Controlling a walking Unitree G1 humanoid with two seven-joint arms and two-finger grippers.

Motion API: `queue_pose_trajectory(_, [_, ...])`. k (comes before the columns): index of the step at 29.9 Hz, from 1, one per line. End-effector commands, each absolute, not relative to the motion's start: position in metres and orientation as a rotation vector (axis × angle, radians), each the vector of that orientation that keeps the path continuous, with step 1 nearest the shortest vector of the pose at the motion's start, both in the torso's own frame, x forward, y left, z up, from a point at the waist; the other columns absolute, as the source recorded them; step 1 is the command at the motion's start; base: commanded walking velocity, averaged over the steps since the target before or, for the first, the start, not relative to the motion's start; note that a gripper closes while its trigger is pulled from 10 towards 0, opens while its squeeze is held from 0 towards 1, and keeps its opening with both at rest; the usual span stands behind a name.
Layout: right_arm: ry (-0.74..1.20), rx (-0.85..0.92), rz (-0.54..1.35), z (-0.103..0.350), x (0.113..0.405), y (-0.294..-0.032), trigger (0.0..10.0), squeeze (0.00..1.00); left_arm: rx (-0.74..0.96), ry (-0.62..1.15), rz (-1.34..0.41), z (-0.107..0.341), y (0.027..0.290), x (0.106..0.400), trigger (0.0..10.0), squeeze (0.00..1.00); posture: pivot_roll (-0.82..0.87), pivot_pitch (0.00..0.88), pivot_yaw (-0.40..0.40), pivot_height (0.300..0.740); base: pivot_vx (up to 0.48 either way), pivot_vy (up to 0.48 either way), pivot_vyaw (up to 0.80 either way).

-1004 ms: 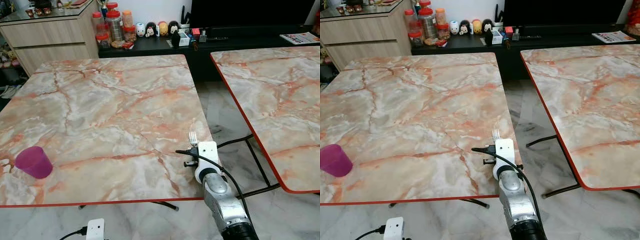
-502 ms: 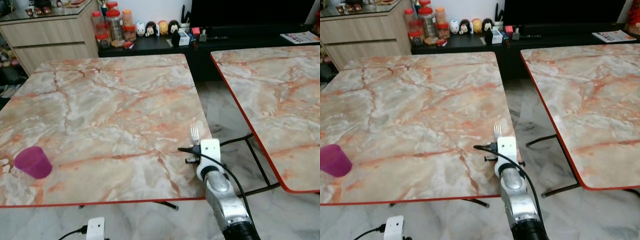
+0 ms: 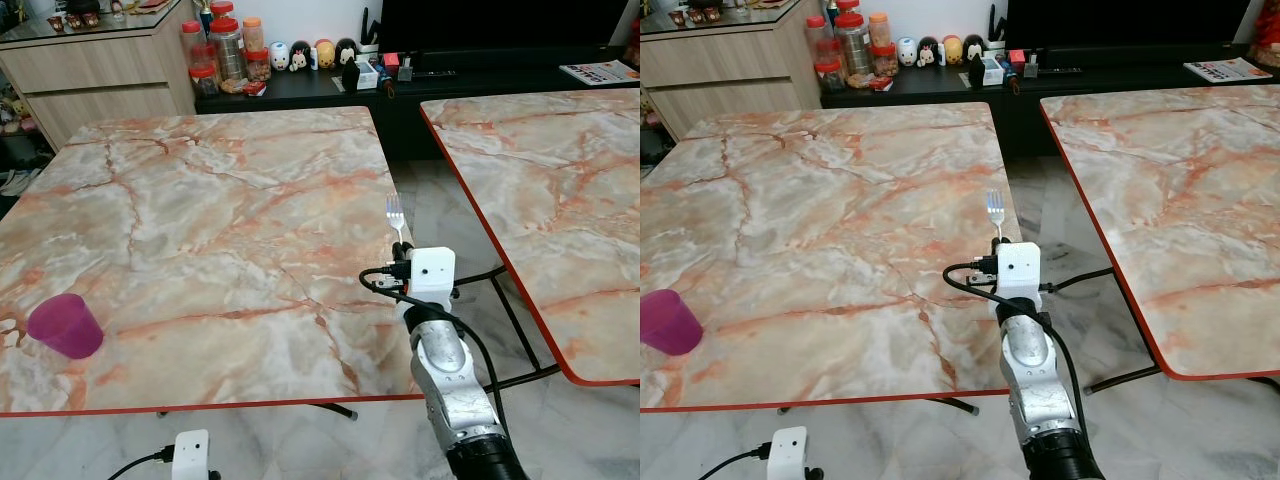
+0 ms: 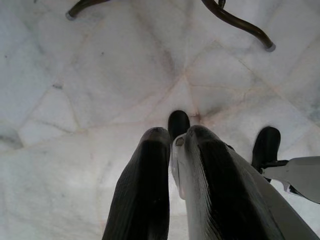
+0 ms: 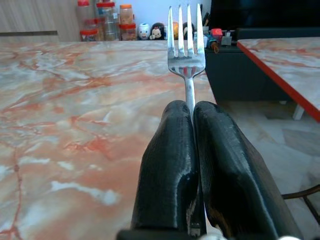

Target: Setting the table

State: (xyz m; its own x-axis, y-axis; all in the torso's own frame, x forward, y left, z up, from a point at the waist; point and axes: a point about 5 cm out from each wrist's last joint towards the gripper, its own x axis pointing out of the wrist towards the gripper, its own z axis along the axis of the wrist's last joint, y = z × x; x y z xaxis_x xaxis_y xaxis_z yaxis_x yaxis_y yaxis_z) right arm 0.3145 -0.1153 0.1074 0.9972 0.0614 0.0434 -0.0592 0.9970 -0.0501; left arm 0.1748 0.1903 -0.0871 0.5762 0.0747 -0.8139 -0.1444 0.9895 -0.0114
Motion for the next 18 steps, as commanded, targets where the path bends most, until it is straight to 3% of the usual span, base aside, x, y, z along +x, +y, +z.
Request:
queue_pose_trajectory(1, [-0.056,-0.048,0.064,0.1095,0.3161,-0.1141,10.0,0.00,-0.052,0.951,0.128,-0.0871,0.1932,0.1739,10.0,0.00,-0.02,0.041,0.056,0.740,0.000,-0.409,0.00])
queue_pose_trajectory(18, [-0.096,-0.064,0.074,0.1135,0.3202,-0.1199,10.0,0.00,-0.060,0.950,0.134,-0.0877,0.1907,0.1731,10.0,0.00,-0.03,0.048,0.049,0.740,0.000,-0.479,0.00])
